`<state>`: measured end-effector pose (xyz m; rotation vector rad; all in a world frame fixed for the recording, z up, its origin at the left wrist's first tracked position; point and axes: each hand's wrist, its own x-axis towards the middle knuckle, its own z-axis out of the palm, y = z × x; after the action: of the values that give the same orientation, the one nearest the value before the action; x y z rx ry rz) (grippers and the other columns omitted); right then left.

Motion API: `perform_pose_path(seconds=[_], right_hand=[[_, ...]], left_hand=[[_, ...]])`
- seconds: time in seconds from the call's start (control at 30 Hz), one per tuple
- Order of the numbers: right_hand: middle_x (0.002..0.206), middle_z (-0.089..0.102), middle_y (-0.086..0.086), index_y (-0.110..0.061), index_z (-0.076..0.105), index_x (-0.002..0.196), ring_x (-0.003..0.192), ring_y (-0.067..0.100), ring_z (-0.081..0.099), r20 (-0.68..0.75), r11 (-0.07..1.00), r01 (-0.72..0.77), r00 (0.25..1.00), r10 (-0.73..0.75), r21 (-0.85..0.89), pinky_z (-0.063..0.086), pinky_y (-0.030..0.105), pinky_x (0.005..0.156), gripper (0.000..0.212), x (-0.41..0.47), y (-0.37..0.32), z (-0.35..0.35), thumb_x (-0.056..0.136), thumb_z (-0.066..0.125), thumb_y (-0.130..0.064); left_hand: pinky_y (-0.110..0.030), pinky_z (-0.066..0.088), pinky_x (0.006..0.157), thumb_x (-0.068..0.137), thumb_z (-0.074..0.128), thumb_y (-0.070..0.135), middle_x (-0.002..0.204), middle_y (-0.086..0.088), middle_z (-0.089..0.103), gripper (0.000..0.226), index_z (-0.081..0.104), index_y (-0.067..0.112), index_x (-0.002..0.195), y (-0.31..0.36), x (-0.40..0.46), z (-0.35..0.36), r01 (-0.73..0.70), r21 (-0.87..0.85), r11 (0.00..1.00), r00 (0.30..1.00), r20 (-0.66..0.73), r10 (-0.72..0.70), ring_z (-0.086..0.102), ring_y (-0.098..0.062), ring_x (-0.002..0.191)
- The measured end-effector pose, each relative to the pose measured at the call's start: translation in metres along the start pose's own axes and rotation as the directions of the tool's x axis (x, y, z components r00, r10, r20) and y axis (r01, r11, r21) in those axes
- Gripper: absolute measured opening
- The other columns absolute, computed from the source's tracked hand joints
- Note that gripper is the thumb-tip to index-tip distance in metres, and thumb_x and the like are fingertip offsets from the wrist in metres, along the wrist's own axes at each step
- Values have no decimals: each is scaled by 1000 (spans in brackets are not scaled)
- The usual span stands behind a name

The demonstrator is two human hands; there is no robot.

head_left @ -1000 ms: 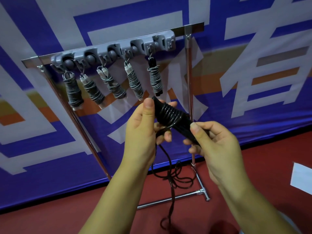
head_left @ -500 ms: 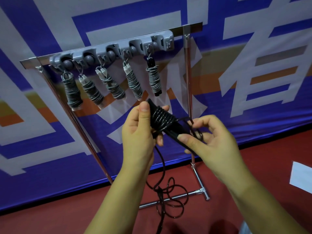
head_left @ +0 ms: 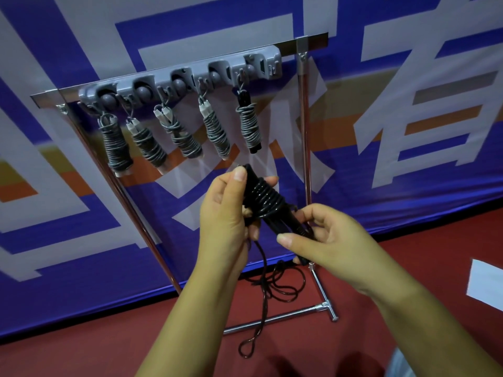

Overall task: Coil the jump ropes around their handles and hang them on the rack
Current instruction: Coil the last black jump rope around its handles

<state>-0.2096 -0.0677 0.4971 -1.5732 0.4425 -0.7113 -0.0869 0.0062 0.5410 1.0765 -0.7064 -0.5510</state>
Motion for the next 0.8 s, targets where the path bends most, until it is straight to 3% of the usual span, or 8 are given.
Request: perform_pose_path(seconds=[0.2, 0.3, 0.37, 0.47, 0.57, 0.63, 0.7, 0.8], right_hand=[[71, 67, 6, -21, 59, 78, 63, 21, 63, -138, 987, 28, 989, -51, -161, 54, 50, 70, 23, 3, 11, -3, 73, 79, -29], [69, 60, 3, -24, 54, 74, 62, 21, 56, -195, 958, 43, 976, -102, -284, 49, 38, 61, 27, 3, 14, -1, 72, 74, -42], [64, 51, -6, -26, 48, 70, 56, 5, 48, -233, 917, 94, 953, -196, -387, 38, 15, 54, 28, 3, 15, 5, 79, 74, -31], [58, 39, -10, -28, 38, 67, 56, 0, 46, -258, 845, 199, 895, -363, -497, 32, 8, 49, 38, 3, 16, 12, 84, 70, -17], [55, 42, -9, -26, 35, 69, 49, 5, 38, -177, 882, 218, 933, -314, -417, 30, 11, 46, 36, 4, 15, 7, 87, 66, -22], [60, 44, -11, -26, 34, 72, 51, 5, 37, -61, 894, 208, 966, -252, -398, 32, 13, 48, 36, 5, 14, 2, 84, 66, -38], [64, 49, -3, -28, 35, 76, 53, 5, 41, 14, 905, 209, 975, -220, -369, 34, 14, 50, 41, 5, 16, -2, 78, 63, -57], [72, 59, 6, -31, 39, 79, 54, 3, 50, 44, 934, 229, 973, -225, -273, 40, 17, 53, 31, 8, 17, -4, 79, 48, -61]], left_hand=[[-14, 31, 35, 83, 51, 36, 91, -10, 74, 34, 53, 4, 94, -2, 7, -8, 112, -37, 993, 979, 177, -104, 42, -5, 42], [-15, 30, 35, 85, 55, 35, 89, -10, 73, 32, 53, 3, 93, 0, 7, -6, 81, -26, 996, 987, 138, -76, 41, -7, 42], [-15, 29, 33, 87, 58, 35, 86, -10, 73, 30, 52, 6, 89, 0, 6, -3, 68, -12, 998, 995, 78, -67, 42, -8, 42], [-15, 29, 33, 90, 52, 24, 82, -11, 72, 19, 47, 6, 86, -4, 7, 2, 56, -31, 998, 998, -5, -56, 49, -5, 40], [-15, 30, 34, 95, 49, 20, 84, -10, 72, 15, 46, 7, 89, -6, 5, 3, 42, -40, 998, 999, -14, -43, 48, -5, 39], [-15, 30, 34, 95, 48, 20, 82, -8, 72, 14, 46, 7, 92, -6, 5, 3, 35, -29, 999, 999, -15, -35, 51, -5, 41], [-15, 29, 34, 96, 47, 21, 79, -6, 73, 13, 46, 9, 96, -5, 5, 2, 28, -19, 999, 1000, -13, -28, 52, -4, 43], [-16, 30, 35, 98, 44, 24, 79, -7, 72, 17, 52, 24, 112, -3, 5, 2, 12, -13, 1000, 1000, 24, -12, 57, -8, 54]])
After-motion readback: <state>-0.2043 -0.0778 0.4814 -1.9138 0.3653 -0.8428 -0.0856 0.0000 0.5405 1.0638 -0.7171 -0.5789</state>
